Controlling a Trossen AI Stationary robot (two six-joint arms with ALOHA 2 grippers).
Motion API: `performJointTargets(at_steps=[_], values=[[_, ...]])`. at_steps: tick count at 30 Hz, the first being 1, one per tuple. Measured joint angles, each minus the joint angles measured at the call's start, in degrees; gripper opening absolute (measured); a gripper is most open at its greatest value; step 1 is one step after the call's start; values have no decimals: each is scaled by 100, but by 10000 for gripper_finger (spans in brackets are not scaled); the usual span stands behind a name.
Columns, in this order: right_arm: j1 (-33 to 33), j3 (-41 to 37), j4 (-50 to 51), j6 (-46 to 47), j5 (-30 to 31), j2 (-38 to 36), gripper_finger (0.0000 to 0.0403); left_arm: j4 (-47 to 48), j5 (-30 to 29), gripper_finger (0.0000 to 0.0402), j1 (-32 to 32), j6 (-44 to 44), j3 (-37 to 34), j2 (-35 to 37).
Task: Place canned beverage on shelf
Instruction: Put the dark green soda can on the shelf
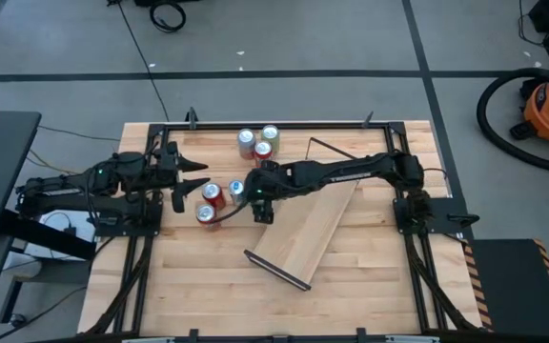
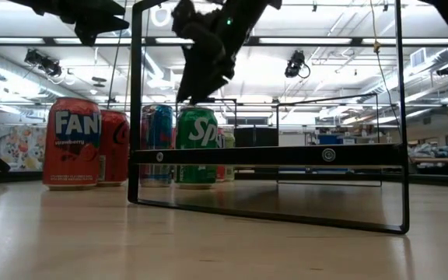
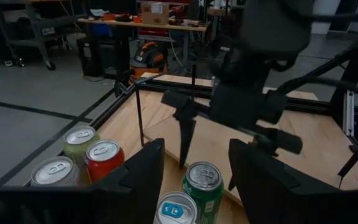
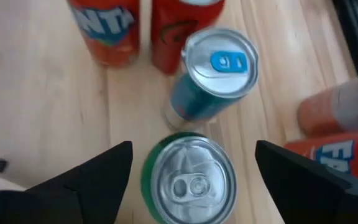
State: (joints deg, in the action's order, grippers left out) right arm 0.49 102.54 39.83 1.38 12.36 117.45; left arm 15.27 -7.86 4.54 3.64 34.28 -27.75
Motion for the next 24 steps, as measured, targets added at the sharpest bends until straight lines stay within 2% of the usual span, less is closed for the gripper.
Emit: performJointTargets(at_steps=[10, 24], values=[[-118, 27, 264, 38, -121, 290, 354, 46, 0, 192, 0, 0, 0, 0], [-293, 9, 130, 211, -345, 728, 347, 109, -2, 192, 13, 2, 0, -42]])
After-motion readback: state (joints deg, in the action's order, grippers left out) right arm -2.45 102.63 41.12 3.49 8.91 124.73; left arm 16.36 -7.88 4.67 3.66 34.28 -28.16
